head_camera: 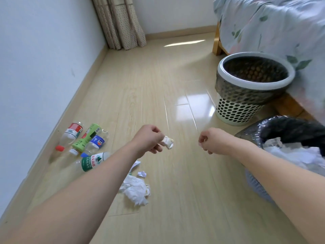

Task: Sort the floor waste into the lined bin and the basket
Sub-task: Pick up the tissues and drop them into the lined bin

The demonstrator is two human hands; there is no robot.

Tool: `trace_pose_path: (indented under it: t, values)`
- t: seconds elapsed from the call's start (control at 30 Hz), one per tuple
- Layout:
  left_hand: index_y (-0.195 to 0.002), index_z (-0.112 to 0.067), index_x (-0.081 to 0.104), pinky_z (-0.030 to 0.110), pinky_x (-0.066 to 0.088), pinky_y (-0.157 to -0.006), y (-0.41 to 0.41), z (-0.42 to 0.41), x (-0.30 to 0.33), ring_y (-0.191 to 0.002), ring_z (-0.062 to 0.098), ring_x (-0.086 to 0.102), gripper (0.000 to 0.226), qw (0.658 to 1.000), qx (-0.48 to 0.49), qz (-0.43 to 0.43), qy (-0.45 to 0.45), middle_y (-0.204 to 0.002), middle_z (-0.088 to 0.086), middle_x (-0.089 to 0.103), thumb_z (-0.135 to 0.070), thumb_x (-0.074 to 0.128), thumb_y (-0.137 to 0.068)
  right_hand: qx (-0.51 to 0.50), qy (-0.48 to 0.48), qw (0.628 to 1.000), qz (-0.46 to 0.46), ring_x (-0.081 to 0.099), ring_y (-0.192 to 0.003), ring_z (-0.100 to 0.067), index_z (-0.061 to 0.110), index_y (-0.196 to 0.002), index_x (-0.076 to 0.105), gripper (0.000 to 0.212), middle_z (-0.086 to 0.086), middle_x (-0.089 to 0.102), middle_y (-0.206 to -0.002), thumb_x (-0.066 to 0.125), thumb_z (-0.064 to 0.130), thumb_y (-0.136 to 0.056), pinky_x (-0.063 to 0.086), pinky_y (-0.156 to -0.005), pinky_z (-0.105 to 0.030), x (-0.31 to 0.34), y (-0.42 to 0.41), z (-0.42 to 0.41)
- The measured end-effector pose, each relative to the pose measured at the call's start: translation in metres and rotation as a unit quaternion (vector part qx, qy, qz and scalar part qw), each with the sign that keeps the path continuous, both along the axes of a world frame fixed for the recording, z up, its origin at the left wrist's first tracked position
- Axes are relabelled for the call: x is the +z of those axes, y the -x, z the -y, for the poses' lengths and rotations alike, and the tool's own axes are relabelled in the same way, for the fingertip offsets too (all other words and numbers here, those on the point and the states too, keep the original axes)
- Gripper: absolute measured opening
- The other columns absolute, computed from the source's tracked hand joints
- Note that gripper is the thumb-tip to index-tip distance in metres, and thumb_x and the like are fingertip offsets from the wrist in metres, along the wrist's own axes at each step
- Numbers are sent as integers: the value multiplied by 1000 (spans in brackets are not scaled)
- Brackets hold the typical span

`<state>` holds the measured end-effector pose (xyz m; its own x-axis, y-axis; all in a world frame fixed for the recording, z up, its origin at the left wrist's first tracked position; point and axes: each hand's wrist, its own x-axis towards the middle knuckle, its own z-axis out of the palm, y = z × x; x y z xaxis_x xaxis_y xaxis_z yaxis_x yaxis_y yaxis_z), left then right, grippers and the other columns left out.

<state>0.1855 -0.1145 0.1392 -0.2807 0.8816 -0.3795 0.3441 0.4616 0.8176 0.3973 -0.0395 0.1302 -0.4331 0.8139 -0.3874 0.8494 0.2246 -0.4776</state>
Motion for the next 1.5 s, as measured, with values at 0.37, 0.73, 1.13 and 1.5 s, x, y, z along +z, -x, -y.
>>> trace_pose_path:
  t: [0.37, 0.73, 1.13, 1.5]
  values:
    - [-105, -5, 55, 31, 59, -56, -225, -63, 61, -62, 22, 70, 12, 976, -158, 145, -25, -101, 20, 66, -8, 54, -94, -242, -134, 958, 79, 58, -69, -26, 9, -67, 60, 25, -7, 60, -71, 51, 14, -89, 47, -57, -28, 67, -197, -6]
    - [-92, -4, 62, 29, 50, -58, -48, -42, 18, -70, 29, 66, 28, 976, -100, -189, 48, -92, 20, 70, -5, 39, -78, -18, -282, 948, 147, 55, -103, -31, 13, -111, 62, 27, -9, 59, -110, 48, 18, -89, 47, -89, -39, 42, -85, -20]
    - [-114, -22, 58, 30, 47, -79, 112, 27, -126, -101, 24, 60, 27, 912, -99, -367, 155, -111, 3, 64, -27, 50, -89, 175, 28, 983, 44, 51, -112, -24, 11, -124, 51, 38, -6, 53, -123, 48, 36, -95, 41, -85, -30, -127, 162, 49]
    - [-85, -19, 50, 32, 40, -61, 121, 23, -193, -82, 28, 59, 14, 872, -151, -460, 78, -84, 1, 58, -22, 41, -95, 111, 1, 994, -3, 49, -83, -23, 10, -103, 57, 27, -3, 47, -95, 42, 32, -99, 34, -67, -28, -199, 195, 63]
